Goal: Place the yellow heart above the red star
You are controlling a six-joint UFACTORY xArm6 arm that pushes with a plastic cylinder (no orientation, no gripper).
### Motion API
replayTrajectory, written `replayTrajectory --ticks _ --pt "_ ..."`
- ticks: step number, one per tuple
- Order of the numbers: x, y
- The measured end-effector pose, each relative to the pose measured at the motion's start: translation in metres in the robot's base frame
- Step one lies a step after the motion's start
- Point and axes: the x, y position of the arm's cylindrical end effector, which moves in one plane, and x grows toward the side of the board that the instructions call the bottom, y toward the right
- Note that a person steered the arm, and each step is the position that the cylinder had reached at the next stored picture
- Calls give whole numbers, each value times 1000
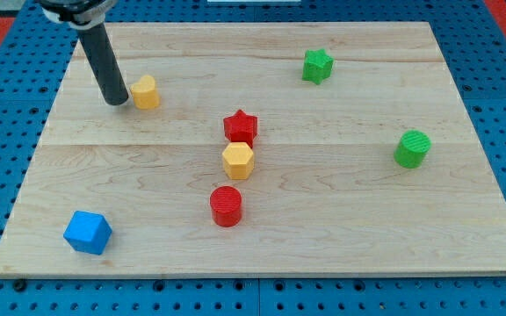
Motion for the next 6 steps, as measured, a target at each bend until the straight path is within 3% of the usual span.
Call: replayTrajectory --ticks 2,3,4,6 --pt "3 106" --pt "20 70" --pt "45 84" --pt "29 133"
